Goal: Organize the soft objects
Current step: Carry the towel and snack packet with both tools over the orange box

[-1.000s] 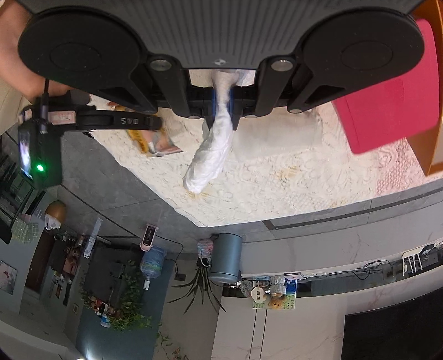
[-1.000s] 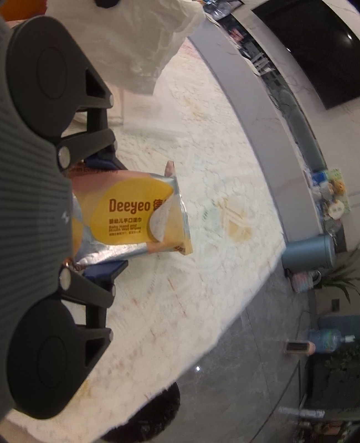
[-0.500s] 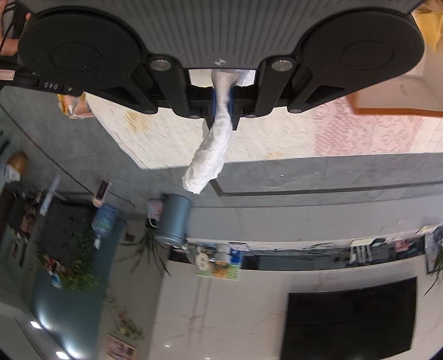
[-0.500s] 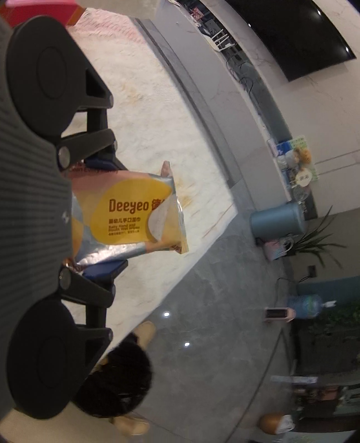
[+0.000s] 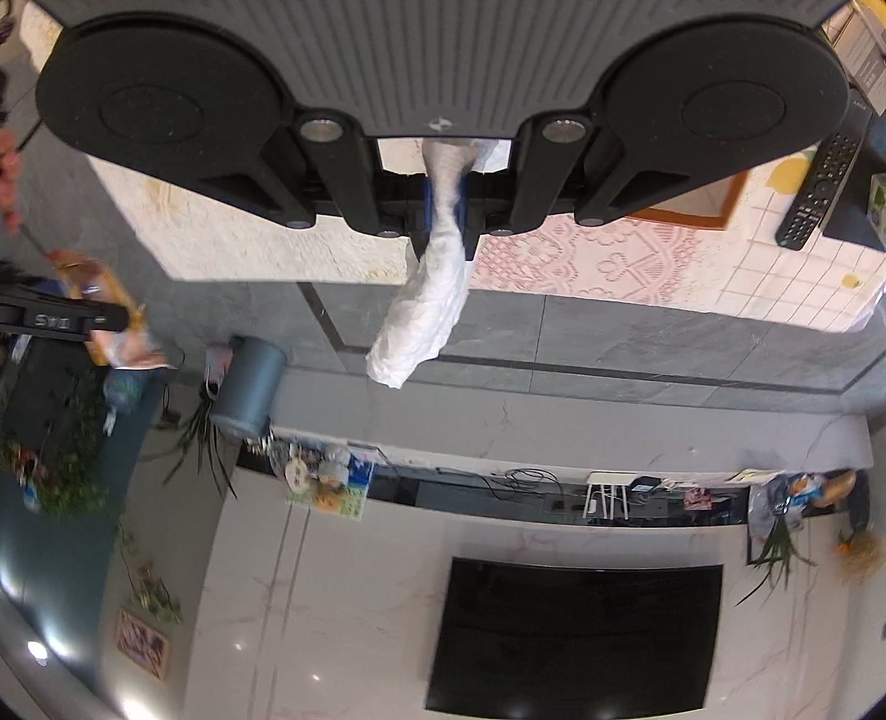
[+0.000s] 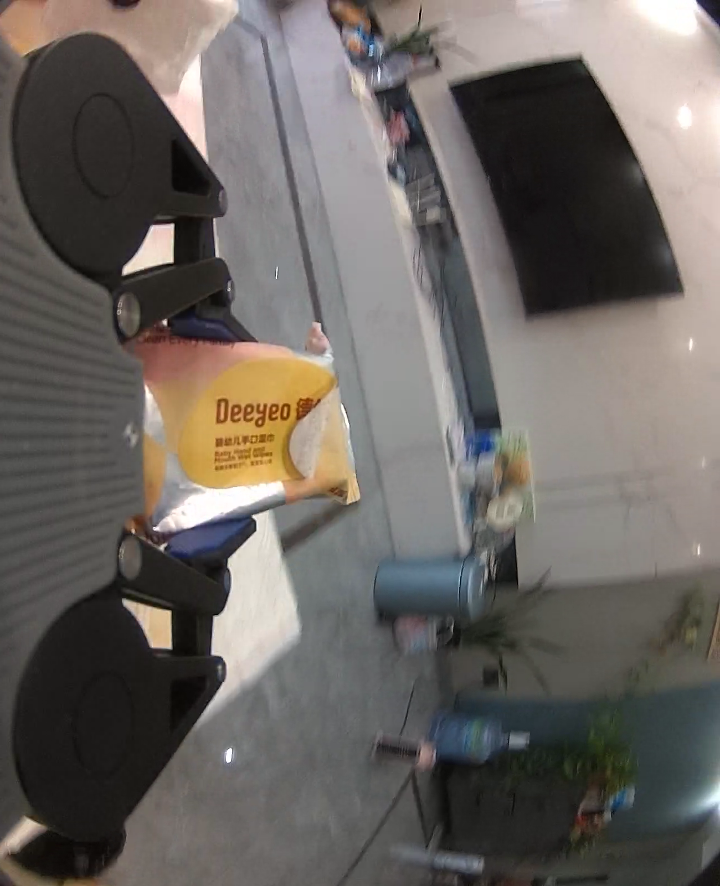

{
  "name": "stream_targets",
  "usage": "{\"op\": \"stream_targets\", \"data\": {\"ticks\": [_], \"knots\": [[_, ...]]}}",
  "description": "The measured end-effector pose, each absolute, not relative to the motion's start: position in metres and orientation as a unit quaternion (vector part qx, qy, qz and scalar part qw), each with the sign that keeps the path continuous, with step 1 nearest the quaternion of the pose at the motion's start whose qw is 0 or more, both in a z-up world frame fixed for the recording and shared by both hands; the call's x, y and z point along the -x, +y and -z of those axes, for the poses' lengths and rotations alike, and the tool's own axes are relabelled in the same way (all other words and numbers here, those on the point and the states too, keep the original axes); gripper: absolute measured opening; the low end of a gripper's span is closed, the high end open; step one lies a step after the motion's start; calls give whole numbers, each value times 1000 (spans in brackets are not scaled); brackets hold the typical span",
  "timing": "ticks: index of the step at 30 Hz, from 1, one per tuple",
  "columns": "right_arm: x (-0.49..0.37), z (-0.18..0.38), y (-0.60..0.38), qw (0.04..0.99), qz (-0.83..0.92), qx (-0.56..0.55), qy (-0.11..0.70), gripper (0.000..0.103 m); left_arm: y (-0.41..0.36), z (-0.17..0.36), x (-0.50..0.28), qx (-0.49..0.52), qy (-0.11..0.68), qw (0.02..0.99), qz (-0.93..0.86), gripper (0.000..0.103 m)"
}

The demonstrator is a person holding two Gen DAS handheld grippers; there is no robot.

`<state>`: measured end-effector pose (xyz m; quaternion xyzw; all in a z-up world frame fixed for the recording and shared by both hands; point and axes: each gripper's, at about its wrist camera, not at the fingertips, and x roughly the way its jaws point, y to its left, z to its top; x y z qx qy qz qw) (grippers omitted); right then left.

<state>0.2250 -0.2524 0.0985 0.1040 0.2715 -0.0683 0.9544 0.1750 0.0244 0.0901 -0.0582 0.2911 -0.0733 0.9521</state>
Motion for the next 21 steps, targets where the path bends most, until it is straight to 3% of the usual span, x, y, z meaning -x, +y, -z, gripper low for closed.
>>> {"op": "stream_targets", "data": {"ticks": [14, 21], "knots": [[-228, -81, -87, 936, -119, -103, 314, 62, 111, -90, -153, 117, 230, 965, 49, 9], [-229, -48, -46, 923, -150, -75, 347, 62, 127, -60, -167, 130, 254, 958, 36, 9]]}}
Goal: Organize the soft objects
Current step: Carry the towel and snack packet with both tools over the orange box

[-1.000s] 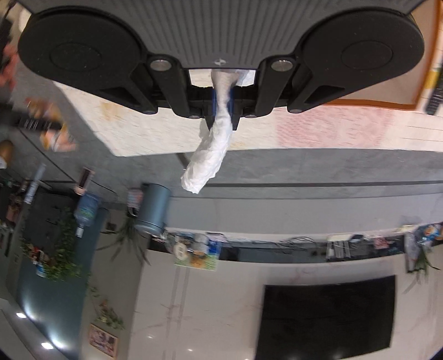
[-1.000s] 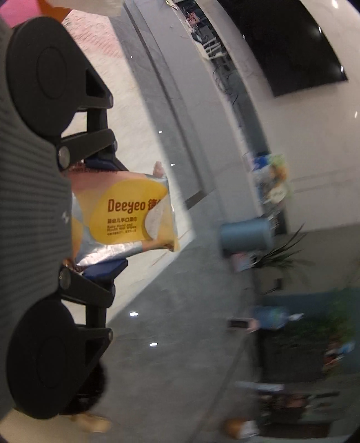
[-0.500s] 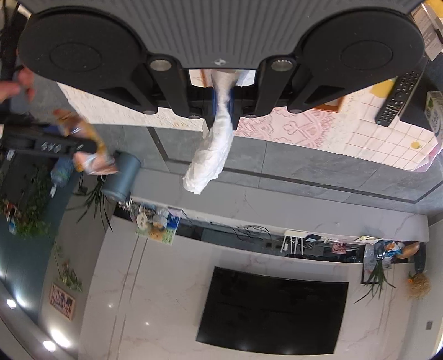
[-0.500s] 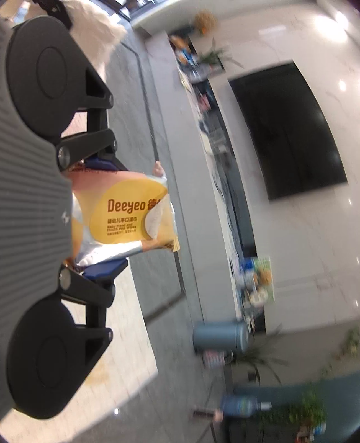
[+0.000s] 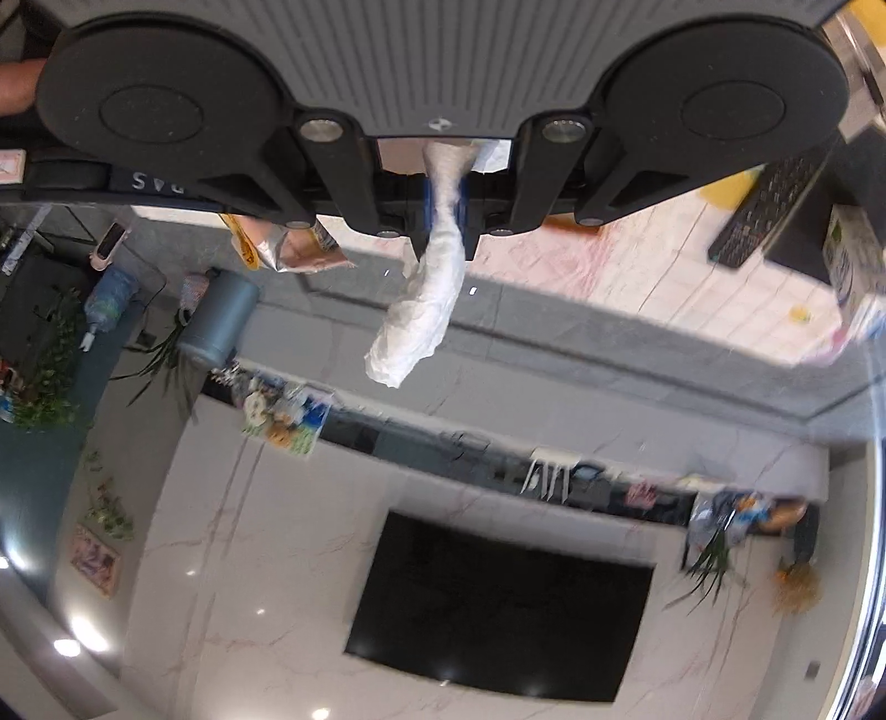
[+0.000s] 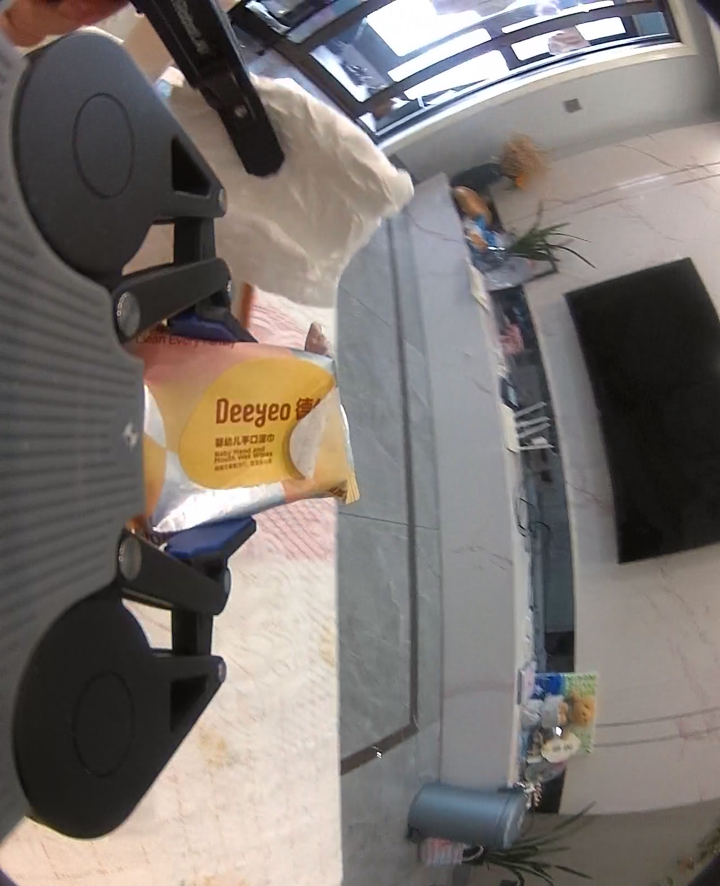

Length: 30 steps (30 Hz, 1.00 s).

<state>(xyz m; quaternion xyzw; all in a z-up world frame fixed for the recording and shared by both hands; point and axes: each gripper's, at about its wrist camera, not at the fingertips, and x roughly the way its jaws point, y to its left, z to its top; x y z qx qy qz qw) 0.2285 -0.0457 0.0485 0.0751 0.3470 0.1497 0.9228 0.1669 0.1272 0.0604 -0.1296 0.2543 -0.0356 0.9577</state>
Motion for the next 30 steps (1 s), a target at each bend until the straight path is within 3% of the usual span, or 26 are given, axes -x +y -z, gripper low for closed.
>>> {"op": "stream_targets", "data": {"ticks": [4, 5, 6, 30], "knots": [[-232, -34, -32, 913, -154, -65, 373, 51, 135, -39, -172, 130, 276, 952, 29, 9], [-234, -33, -29, 912, -158, -64, 373, 36, 136, -34, -173, 126, 282, 951, 26, 9], [-234, -33, -26, 911, -164, -64, 373, 34, 137, -30, -175, 122, 287, 950, 24, 9], [-215, -41, -22, 905, -187, -14, 381, 35, 132, -15, -178, 78, 342, 937, 5, 11]]}}
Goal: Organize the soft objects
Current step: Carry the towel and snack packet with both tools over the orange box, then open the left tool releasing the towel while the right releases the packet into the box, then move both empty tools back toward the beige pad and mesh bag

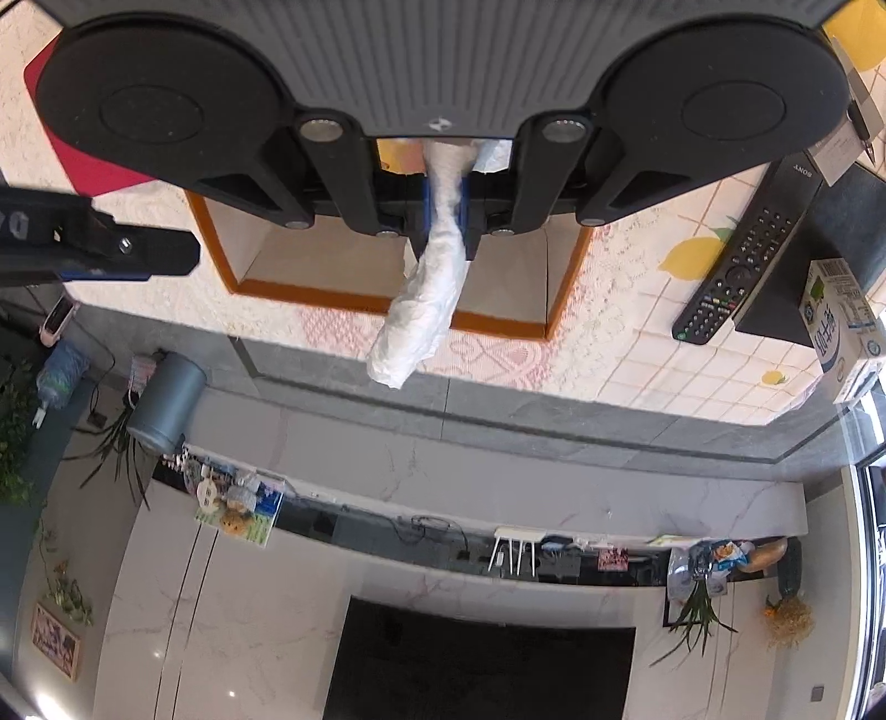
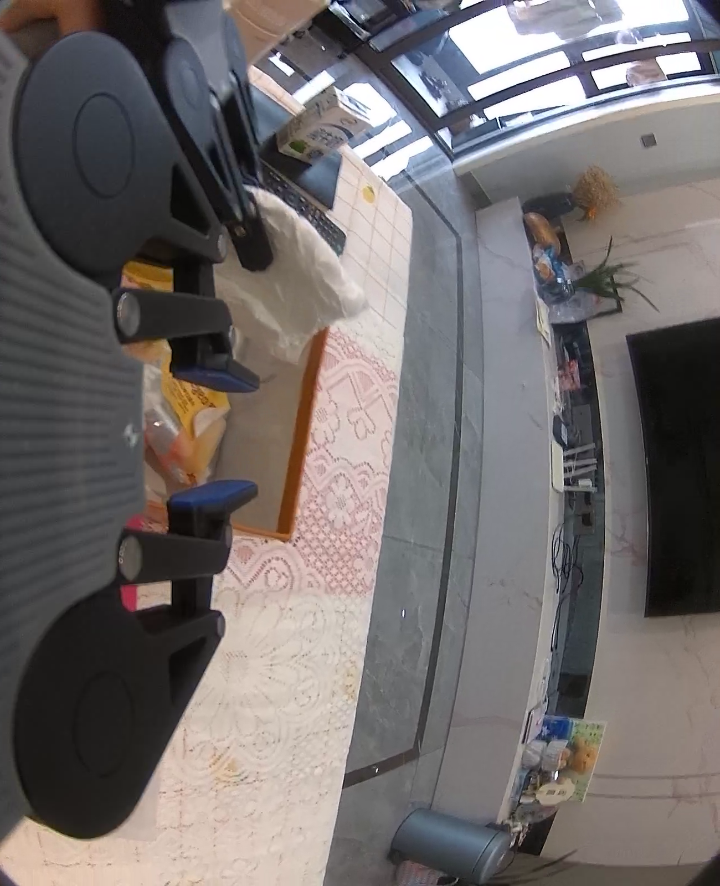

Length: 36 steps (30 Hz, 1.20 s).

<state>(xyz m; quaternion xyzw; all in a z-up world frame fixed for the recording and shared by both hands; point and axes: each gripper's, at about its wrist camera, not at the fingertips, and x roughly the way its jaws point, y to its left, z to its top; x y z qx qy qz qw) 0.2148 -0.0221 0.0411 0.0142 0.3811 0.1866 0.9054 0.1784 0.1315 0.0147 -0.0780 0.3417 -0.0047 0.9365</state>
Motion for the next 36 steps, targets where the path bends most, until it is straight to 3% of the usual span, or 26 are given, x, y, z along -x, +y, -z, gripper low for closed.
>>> {"op": "stream_targets", "data": {"ticks": [8, 10, 12, 15, 20, 21, 23, 24, 29, 31, 32, 36], "knots": [[-209, -40, -53, 892, -212, -83, 391, 36, 131, -6, -182, 91, 378, 921, -21, 25], [-206, -43, -57, 894, -210, -83, 387, 36, 132, -7, -179, 92, 371, 924, -18, 31], [-203, -44, -59, 895, -211, -76, 386, 37, 129, -10, -177, 83, 366, 927, -21, 45], [-199, -44, -60, 894, -211, -74, 388, 40, 128, -14, -173, 85, 343, 935, -29, 51], [-193, -42, -61, 897, -207, -81, 383, 59, 122, -20, -170, 107, 315, 943, -16, 62], [-193, -42, -60, 897, -206, -83, 382, 66, 121, -22, -168, 110, 310, 944, -22, 64], [-191, -43, -59, 901, -202, -84, 375, 97, 117, -25, -166, 97, 305, 946, -44, 70], [-189, -45, -58, 905, -199, -80, 367, 101, 114, -27, -166, 83, 306, 947, -51, 72], [-187, -55, -48, 922, -157, -45, 351, 101, 119, -26, -166, 87, 313, 945, -45, 72], [-186, -57, -48, 925, -161, -46, 340, 101, 120, -28, -164, 87, 306, 948, -22, 76], [-185, -58, -48, 926, -169, -50, 335, 101, 119, -30, -164, 79, 305, 949, -13, 84], [-187, -61, -50, 934, -143, -53, 323, 101, 110, -39, -156, 35, 279, 960, 1, 85]]}}
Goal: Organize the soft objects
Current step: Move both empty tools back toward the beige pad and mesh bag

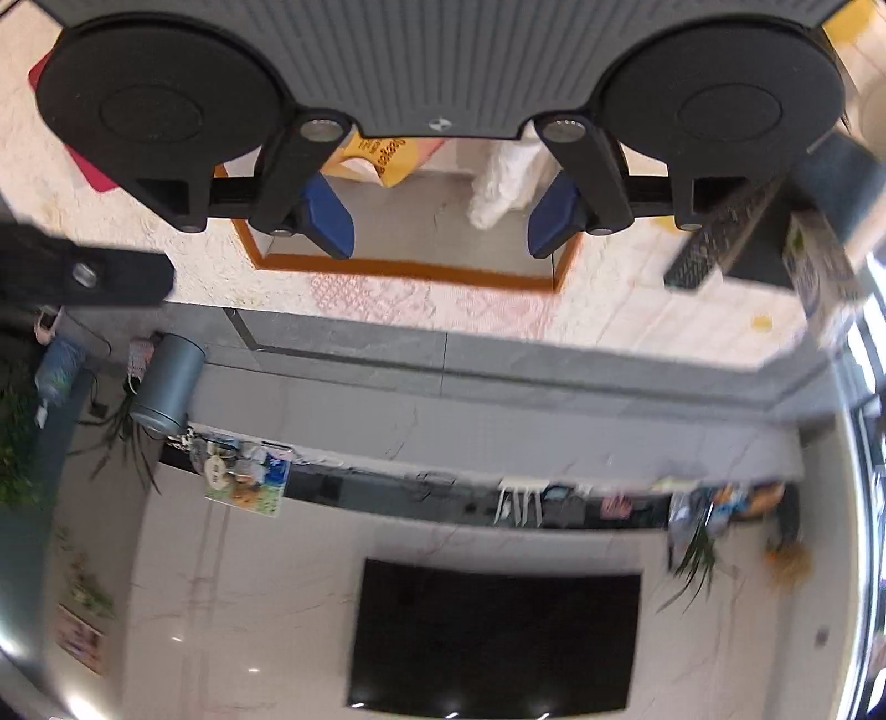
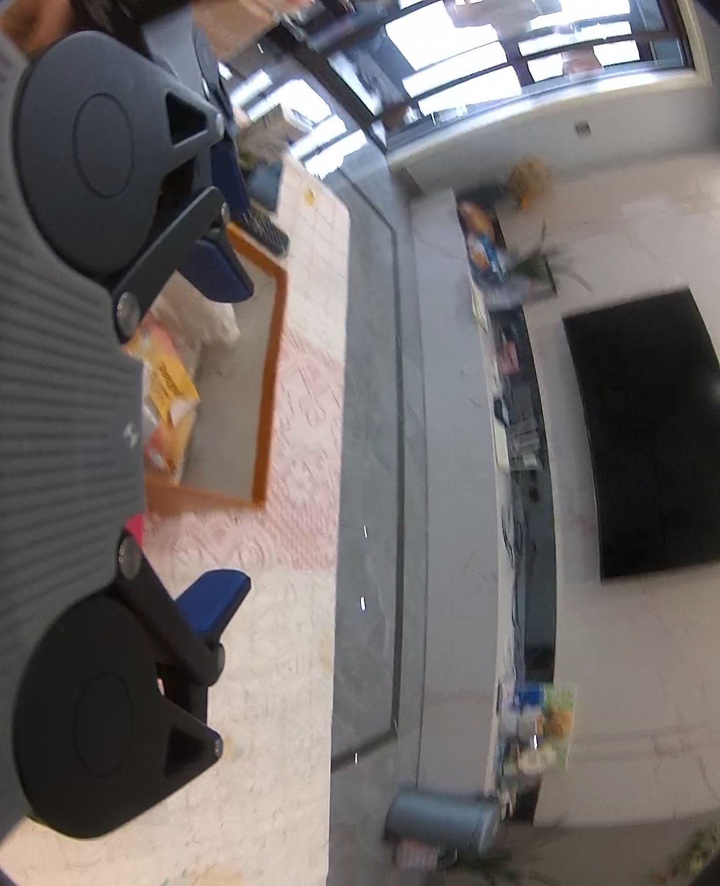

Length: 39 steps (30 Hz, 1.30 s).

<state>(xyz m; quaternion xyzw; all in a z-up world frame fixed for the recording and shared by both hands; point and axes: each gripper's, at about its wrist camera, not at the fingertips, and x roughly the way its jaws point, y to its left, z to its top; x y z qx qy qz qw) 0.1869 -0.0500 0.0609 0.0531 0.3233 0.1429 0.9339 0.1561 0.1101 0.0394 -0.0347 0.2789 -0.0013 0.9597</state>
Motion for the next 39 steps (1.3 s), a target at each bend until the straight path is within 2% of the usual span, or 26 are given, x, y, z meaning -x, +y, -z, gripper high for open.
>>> {"op": "stream_targets", "data": {"ticks": [4, 7, 11, 16, 21, 29, 33, 39], "knots": [[-192, -67, -58, 933, -123, -79, 327, 101, 103, -49, -150, 31, 248, 968, 10, 89], [-188, -77, -71, 930, -149, -115, 316, 101, 101, -55, -148, 45, 245, 968, 13, 92], [-180, -92, -90, 943, -118, -106, 291, 101, 104, -66, -147, 86, 251, 964, 24, 96], [-175, -105, -139, 941, -101, -161, 280, 101, 102, -74, -145, 105, 269, 957, 34, 96], [-167, -105, -188, 942, -95, -177, 270, 101, 81, -87, -136, 129, 263, 948, 127, 96], [-137, -86, -245, 963, -6, -57, 262, 101, -8, -100, -105, 10, 256, 949, 184, 97], [-128, -58, -295, 956, -13, -103, 276, 101, -67, -87, -86, -69, 251, 943, 209, 97], [-123, -4, -360, 929, -1, -194, 315, 101, -133, -43, -76, -129, 298, 909, 262, 97]]}}
